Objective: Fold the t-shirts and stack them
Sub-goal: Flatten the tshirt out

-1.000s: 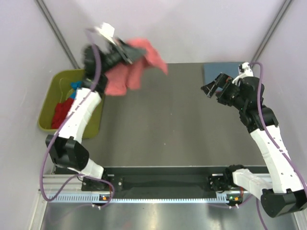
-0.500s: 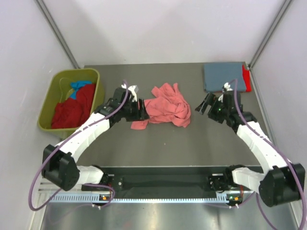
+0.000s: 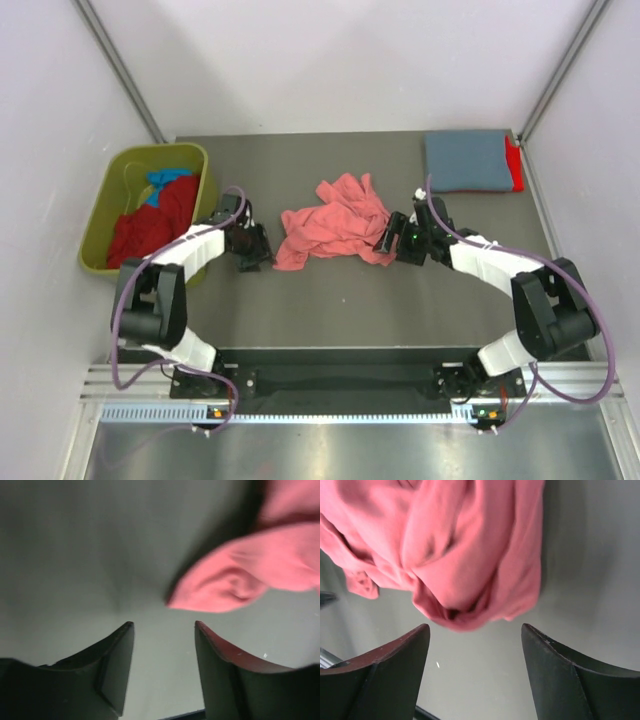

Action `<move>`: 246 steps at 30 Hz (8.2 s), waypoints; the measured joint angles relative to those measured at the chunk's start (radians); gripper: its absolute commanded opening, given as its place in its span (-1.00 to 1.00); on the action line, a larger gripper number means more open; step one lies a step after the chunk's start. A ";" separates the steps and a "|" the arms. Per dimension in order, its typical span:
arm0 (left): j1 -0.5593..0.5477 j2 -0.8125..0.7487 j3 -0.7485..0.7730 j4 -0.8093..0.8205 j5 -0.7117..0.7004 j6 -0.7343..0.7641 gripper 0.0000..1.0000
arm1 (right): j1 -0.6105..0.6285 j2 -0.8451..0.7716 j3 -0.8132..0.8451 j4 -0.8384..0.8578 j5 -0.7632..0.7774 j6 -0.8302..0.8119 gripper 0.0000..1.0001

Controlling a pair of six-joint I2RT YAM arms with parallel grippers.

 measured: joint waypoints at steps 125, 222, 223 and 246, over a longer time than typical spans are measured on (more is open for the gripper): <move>-0.042 -0.173 0.927 -0.168 -0.193 0.027 -1.00 | -0.544 0.084 0.901 -0.359 0.256 -0.076 -1.00; -0.040 -0.913 0.106 -0.257 -0.157 0.066 -1.00 | -0.153 0.077 0.962 -0.503 0.678 -0.152 -1.00; -0.040 -0.884 0.153 -0.266 -0.166 0.088 -1.00 | -0.204 -0.020 0.946 -0.515 0.679 -0.156 -1.00; -0.037 -0.842 1.135 -0.370 -0.042 0.020 -1.00 | -0.343 -0.846 1.201 -0.837 0.530 -0.113 -1.00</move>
